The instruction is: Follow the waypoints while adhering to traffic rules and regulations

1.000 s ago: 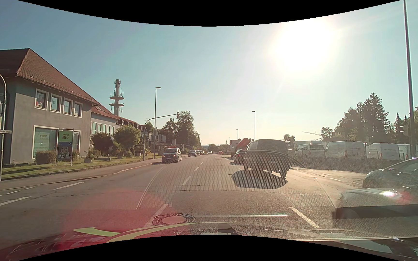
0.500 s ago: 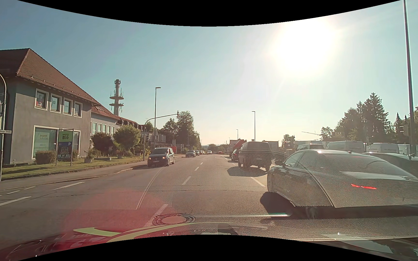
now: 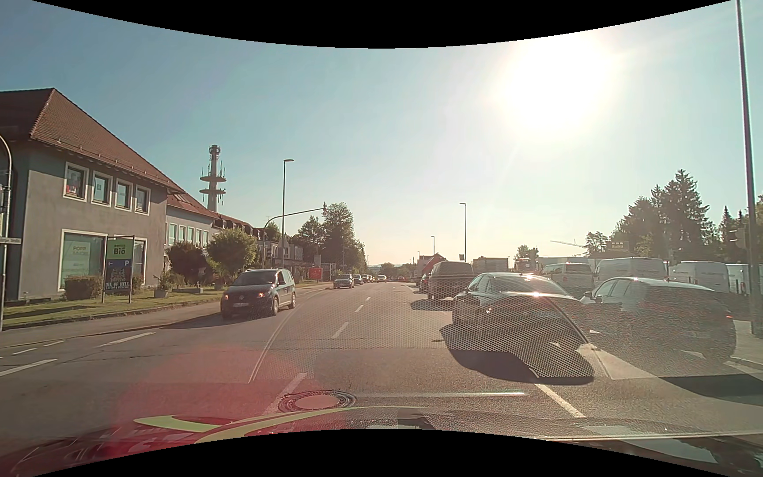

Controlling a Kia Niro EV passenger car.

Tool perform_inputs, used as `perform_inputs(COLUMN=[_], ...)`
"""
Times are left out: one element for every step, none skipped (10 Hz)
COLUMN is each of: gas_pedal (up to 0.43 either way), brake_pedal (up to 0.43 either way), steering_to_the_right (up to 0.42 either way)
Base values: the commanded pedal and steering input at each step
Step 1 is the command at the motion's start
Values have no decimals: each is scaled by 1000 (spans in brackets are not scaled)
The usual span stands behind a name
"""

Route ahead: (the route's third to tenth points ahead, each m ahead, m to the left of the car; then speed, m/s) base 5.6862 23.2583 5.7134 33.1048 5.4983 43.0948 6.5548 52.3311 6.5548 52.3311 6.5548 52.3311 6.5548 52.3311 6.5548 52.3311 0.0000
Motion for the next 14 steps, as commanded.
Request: perform_inputs(gas_pedal=[0,0,0,0,0,0,0,0,0,0,0,0,0,0], brake_pedal=[244,244,244,244,244,244,238,244,244,244,244,244,244,244], steering_to_the_right=[-8,-8,-8,-8,-8,-8,-8,-8,-8,-8,-8,-8,-8,-8])
